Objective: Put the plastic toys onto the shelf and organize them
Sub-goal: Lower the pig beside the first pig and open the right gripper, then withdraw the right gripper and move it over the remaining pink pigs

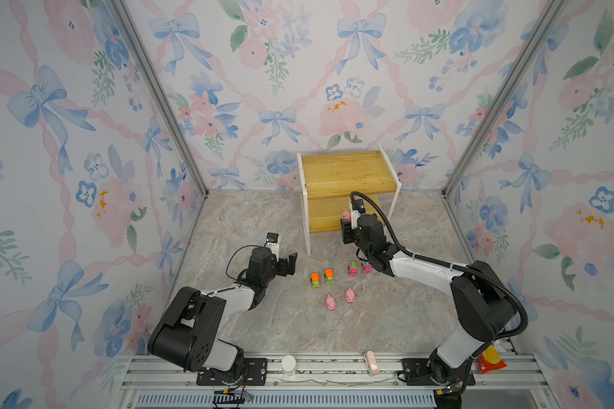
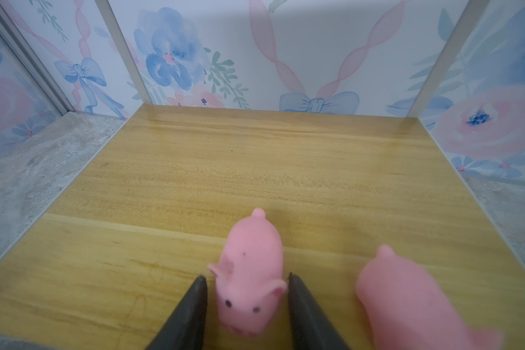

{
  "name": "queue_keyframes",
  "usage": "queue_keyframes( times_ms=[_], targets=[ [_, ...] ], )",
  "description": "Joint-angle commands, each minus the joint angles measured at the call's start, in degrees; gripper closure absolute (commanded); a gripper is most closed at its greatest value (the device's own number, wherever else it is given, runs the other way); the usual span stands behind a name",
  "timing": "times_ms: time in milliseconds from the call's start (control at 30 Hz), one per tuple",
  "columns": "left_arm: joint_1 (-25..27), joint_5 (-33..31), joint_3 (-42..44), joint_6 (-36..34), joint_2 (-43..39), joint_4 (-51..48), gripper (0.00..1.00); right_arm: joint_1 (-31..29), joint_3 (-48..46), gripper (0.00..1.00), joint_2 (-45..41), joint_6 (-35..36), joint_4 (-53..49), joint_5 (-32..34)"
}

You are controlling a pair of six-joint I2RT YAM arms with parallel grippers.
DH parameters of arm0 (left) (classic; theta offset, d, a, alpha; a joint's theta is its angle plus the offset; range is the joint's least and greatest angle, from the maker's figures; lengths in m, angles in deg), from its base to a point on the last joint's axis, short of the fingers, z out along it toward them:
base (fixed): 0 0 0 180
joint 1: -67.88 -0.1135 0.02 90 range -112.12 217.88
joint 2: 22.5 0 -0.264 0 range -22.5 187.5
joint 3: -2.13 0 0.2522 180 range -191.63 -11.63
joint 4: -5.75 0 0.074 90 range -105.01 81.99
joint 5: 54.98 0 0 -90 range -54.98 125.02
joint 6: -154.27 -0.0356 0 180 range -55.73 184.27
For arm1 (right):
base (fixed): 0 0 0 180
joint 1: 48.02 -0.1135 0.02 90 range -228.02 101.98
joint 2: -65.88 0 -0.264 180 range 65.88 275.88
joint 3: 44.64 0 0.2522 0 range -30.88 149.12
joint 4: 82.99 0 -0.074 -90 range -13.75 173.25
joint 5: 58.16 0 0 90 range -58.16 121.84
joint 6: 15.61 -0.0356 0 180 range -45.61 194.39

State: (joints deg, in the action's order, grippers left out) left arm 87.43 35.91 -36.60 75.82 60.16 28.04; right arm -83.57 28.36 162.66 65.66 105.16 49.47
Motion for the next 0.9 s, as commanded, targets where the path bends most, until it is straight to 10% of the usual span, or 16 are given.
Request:
queue_keyframes(
  times_ms=[0,867],
  targets=[
    [0.3,-0.4,0.3,-1.2,-0.5,0.0,0.02,0.6,-0.5,0.53,-1.2,0.0,-0.7,0.7],
    [0.3,0.0,0.5,-0.9,-0.9,0.0,0.02,-4.3,-14.5,0.37,-28.1,0.8,-23.4,-2.6]
  ],
)
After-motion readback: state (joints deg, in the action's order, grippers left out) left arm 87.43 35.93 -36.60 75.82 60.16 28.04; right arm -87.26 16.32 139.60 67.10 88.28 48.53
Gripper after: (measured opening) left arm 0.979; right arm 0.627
